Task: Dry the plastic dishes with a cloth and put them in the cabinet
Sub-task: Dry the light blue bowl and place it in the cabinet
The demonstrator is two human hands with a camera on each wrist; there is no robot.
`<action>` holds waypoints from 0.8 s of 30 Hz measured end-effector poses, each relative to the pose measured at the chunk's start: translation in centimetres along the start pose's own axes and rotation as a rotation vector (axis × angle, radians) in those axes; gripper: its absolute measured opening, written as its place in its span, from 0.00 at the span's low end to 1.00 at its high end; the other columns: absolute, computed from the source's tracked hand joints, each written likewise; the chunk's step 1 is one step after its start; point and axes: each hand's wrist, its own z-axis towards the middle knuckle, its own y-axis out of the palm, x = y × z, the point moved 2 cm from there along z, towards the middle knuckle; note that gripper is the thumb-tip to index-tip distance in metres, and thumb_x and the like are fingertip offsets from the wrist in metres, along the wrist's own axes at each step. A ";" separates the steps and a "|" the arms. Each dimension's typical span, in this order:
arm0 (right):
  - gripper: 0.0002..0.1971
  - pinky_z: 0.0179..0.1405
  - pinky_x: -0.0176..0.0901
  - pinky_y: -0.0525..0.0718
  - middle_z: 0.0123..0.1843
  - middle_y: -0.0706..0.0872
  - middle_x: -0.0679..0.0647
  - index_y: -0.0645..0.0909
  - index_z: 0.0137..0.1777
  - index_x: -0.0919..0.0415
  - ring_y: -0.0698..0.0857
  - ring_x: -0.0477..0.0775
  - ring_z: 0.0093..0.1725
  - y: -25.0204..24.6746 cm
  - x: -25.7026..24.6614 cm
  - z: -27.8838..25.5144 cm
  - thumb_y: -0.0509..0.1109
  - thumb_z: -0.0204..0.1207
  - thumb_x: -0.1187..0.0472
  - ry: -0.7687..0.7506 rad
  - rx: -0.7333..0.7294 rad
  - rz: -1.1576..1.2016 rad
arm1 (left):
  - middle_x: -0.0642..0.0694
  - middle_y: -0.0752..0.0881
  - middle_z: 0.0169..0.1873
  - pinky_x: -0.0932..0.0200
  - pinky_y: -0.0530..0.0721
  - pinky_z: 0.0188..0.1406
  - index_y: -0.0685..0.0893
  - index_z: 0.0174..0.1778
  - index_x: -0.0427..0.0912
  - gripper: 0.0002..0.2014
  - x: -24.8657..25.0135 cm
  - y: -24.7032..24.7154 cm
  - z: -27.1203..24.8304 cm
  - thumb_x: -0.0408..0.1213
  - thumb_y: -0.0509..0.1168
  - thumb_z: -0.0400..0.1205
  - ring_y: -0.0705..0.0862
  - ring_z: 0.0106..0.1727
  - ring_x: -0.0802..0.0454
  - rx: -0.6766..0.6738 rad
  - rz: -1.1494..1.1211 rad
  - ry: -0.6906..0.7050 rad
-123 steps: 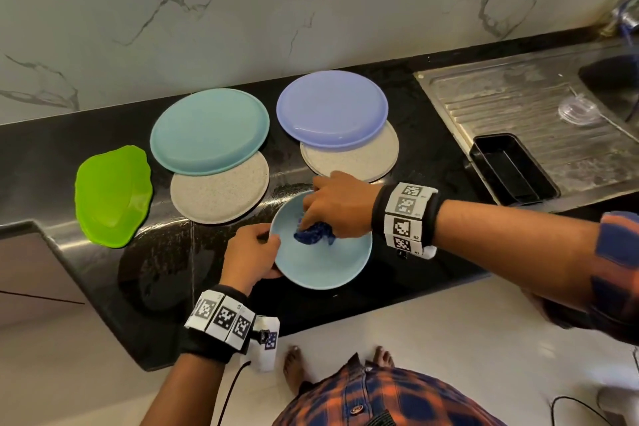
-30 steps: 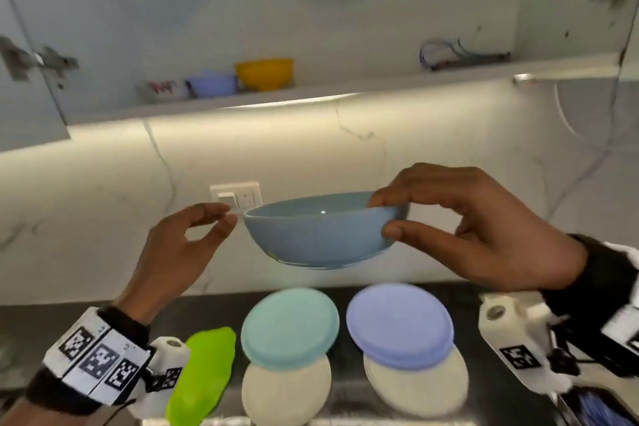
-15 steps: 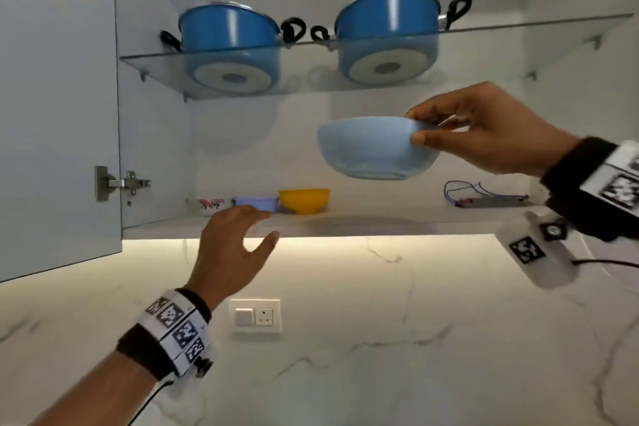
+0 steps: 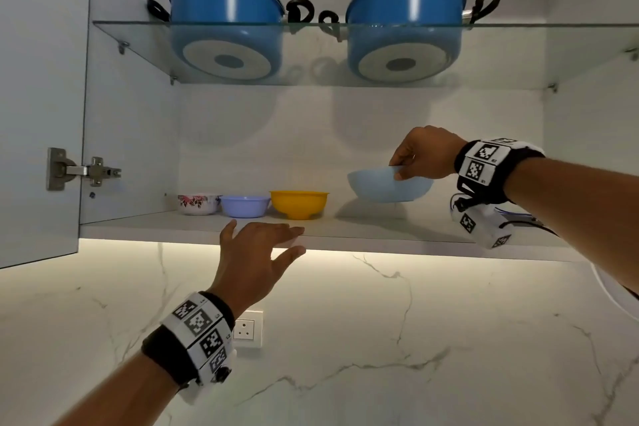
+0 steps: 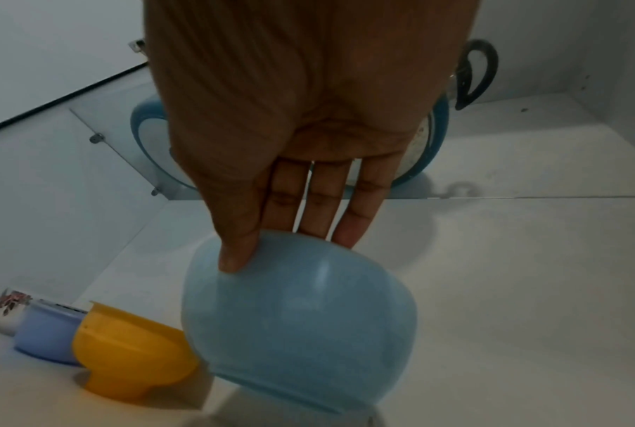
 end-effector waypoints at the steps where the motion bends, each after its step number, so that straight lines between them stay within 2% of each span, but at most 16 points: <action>1: 0.14 0.58 0.45 0.82 0.55 0.92 0.46 0.90 0.60 0.51 0.87 0.52 0.56 0.4 -0.1 0.8 0.79 0.74 0.53 0.009 -0.017 -0.014 | 0.63 0.87 0.61 0.37 0.55 0.79 0.83 0.64 0.67 0.31 -0.2 0.0 0.2 0.75 0.48 0.74 0.81 0.67 0.60 0.008 -0.016 0.003; 7: 0.16 0.60 0.48 0.84 0.52 0.92 0.46 0.91 0.57 0.49 0.87 0.51 0.54 2.6 -1.7 4.1 0.82 0.71 0.49 0.010 -0.097 -0.029 | 0.62 0.87 0.61 0.39 0.56 0.79 0.84 0.63 0.66 0.34 -0.6 -0.1 0.5 0.77 0.48 0.71 0.81 0.66 0.60 -0.010 -0.051 0.003; 12: 0.15 0.55 0.45 0.84 0.51 0.92 0.48 0.91 0.57 0.49 0.87 0.52 0.53 4.2 -2.3 5.2 0.82 0.71 0.49 -0.007 -0.141 -0.076 | 0.62 0.87 0.62 0.42 0.54 0.80 0.84 0.65 0.65 0.34 -0.5 0.2 0.4 0.76 0.46 0.73 0.80 0.68 0.60 -0.002 -0.028 0.016; 19: 0.15 0.56 0.45 0.85 0.47 0.91 0.48 0.91 0.55 0.50 0.87 0.51 0.50 5.0 -2.6 5.4 0.83 0.69 0.50 -0.013 -0.154 -0.077 | 0.60 0.88 0.61 0.36 0.58 0.79 0.85 0.64 0.65 0.31 -0.4 0.3 0.1 0.74 0.50 0.75 0.82 0.67 0.59 0.042 -0.032 0.039; 22: 0.14 0.52 0.43 0.85 0.47 0.92 0.51 0.91 0.52 0.50 0.88 0.52 0.49 5.5 -2.8 5.3 0.84 0.67 0.51 -0.013 -0.229 -0.137 | 0.59 0.89 0.60 0.33 0.59 0.79 0.86 0.64 0.63 0.31 -0.3 0.3 0.0 0.73 0.51 0.76 0.83 0.66 0.57 0.047 -0.030 0.045; 24: 0.14 0.54 0.45 0.85 0.49 0.93 0.53 0.91 0.53 0.52 0.89 0.55 0.51 5.9 -2.9 5.3 0.84 0.67 0.52 -0.013 -0.283 -0.163 | 0.58 0.89 0.59 0.32 0.60 0.78 0.86 0.64 0.62 0.30 -0.3 0.3 0.0 0.72 0.51 0.77 0.84 0.66 0.57 0.051 -0.023 0.053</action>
